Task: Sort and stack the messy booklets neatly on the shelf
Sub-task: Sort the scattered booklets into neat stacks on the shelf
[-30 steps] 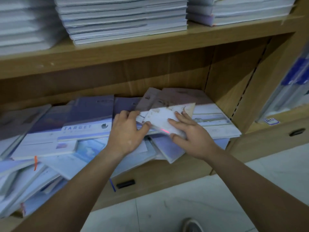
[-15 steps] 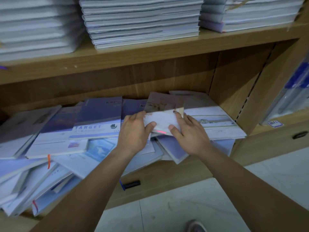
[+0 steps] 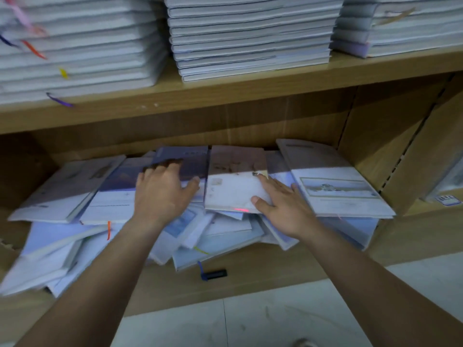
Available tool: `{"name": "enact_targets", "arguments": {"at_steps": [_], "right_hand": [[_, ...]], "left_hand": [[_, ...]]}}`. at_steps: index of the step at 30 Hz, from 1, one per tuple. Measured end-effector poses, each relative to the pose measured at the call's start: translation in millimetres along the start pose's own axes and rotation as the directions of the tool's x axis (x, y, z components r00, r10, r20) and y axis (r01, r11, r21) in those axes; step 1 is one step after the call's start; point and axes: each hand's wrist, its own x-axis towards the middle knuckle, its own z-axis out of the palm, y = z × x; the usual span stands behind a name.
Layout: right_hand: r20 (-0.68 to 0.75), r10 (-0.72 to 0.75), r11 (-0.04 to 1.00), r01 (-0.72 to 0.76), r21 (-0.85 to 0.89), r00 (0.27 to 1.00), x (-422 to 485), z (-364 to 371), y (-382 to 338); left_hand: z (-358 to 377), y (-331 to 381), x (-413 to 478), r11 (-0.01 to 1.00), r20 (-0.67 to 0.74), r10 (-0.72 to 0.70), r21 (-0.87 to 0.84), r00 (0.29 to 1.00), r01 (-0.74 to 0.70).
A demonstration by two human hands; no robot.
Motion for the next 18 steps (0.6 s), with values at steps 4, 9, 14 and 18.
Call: {"name": "enact_targets", "arguments": {"at_steps": [4, 9, 14, 18], "right_hand": [[-0.010, -0.045, 0.999, 0.045, -0.001, 0.999, 6, 12, -19], [-0.024, 0.003, 0.995, 0.000, 0.099, 1.000, 7, 12, -32], [-0.051, 0.054, 0.966, -0.039, 0.257, 0.997, 2, 8, -34], [-0.112, 0.029, 0.991, -0.014, 0.136, 0.993, 10, 16, -35]], "left_hand": [[11, -55, -8, 0.978, 0.147, -0.206, -0.014, 0.967, 0.210], [11, -63, -29, 0.969, 0.089, -0.156, -0.177, 0.984, 0.170], [5, -71, -33, 0.873, -0.012, -0.219, -0.449, 0.976, 0.190], [3, -75, -29, 0.821, 0.054, -0.254, -0.516, 0.966, 0.245]]}}
